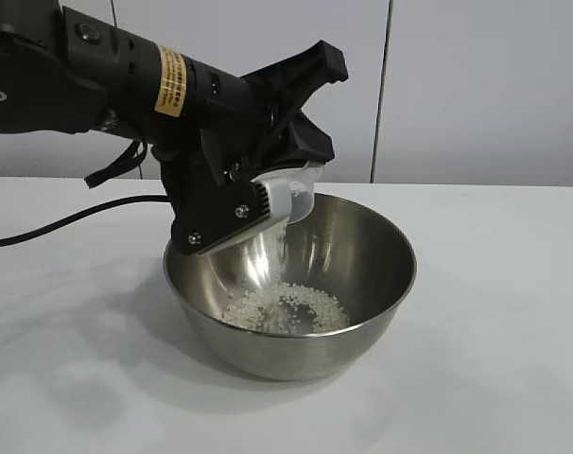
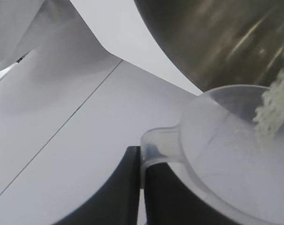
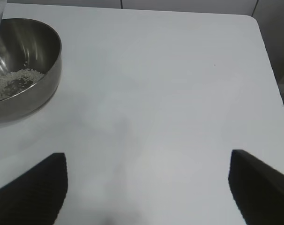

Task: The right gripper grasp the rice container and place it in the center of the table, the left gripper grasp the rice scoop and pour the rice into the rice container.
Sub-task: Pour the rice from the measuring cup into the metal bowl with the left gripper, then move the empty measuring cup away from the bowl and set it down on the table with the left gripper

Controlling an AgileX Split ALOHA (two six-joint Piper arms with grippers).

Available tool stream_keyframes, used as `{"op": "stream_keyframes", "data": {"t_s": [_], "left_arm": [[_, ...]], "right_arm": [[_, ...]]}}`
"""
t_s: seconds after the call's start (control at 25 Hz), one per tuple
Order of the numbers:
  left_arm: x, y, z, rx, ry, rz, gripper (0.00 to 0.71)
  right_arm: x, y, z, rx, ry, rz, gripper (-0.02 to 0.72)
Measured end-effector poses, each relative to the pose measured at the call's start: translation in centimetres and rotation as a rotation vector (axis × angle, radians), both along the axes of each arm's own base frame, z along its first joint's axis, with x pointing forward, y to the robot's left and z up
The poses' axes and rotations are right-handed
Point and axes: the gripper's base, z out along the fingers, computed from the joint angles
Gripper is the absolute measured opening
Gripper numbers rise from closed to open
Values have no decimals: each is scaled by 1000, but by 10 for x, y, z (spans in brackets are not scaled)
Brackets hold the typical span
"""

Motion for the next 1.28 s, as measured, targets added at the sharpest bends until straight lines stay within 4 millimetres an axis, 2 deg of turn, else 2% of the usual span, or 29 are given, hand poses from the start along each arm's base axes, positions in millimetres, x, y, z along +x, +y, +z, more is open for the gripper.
{"op": "stream_keyframes", "data": {"t_s": [0.28, 0.88, 1.0, 1.12, 1.28], "left_arm": [[-6, -7, 2, 8, -17, -38, 9], [-5, -8, 3, -10, 4, -27, 9], [-6, -9, 4, -71, 74, 3, 9], [-9, -12, 7, -216, 214, 33, 9], [-14, -12, 8, -486, 530, 132, 9]], "right_arm": [[0, 0, 0, 0, 0, 0, 639], [0, 0, 0, 0, 0, 0, 639], [0, 0, 0, 0, 0, 0, 639], [0, 0, 0, 0, 0, 0, 639], [0, 0, 0, 0, 0, 0, 639]]}}
